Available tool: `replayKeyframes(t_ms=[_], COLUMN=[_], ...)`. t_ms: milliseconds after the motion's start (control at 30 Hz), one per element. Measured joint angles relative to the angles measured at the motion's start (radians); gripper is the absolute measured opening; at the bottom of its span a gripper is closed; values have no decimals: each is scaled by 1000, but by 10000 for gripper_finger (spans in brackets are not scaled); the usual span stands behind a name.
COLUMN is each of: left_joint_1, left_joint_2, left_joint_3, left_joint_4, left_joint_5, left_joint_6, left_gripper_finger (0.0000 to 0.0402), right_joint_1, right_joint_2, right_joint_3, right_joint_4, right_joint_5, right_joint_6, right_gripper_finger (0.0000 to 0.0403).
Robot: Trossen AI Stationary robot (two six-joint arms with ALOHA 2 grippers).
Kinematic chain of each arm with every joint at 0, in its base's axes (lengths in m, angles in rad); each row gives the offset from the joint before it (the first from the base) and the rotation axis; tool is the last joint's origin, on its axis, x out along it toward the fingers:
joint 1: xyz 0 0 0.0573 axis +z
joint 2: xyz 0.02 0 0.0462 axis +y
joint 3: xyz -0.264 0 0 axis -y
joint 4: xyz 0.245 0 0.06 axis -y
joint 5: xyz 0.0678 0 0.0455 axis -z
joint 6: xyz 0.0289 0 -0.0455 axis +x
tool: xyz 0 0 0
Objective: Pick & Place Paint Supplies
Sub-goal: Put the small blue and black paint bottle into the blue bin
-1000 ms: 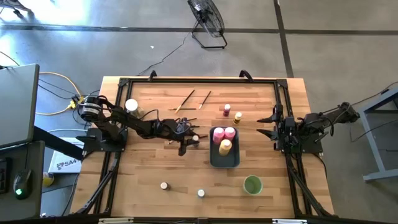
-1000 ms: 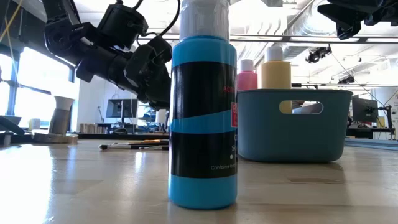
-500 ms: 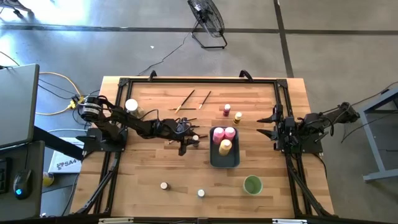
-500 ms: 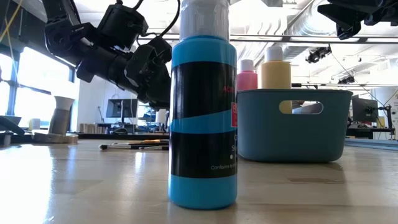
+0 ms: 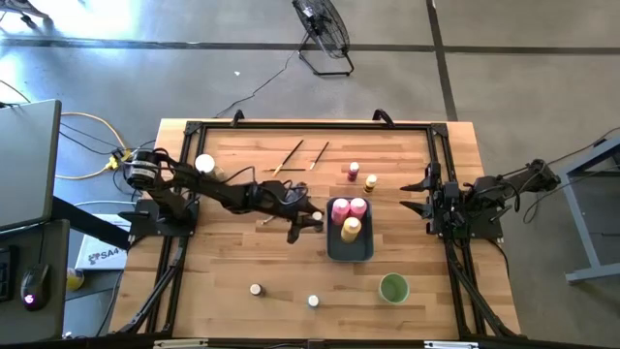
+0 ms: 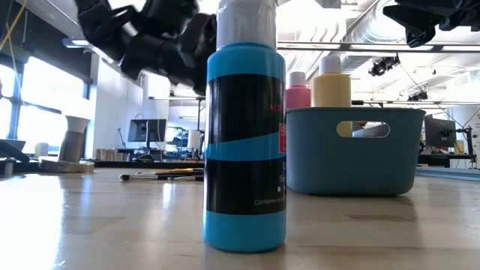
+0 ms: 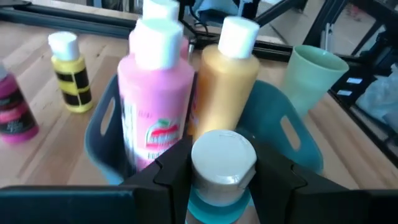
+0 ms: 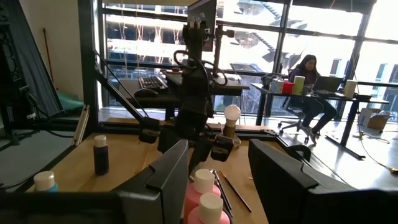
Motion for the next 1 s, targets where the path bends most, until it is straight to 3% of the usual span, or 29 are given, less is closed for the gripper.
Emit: replayKeyframes(t_ms=[167,367,533,800,1000], left_joint_1=[0,-38,-91,-162,-163], left_joint_2=[0,-2,-2,28,128], left_joint_3=[136,255,290,292,292], left_joint_4=[-222,-346,-347,-316,-211], left_joint_5=[0,-30,-78,-277,-272], left_joint_6=[40,113,165,219,231], left_gripper_finger=[131,131,131,131,130], right_joint_1=[0,0,0,0,0], right_joint_2=[0,0,0,0,0], right_joint_3=[0,0,0,0,0], right_joint_4=[0,0,0,0,1], right_joint_5=[0,0,0,0,0], right_joint_6=[0,-1,-2,-2,-2], right_gripper_finger=[162,162,162,162,162])
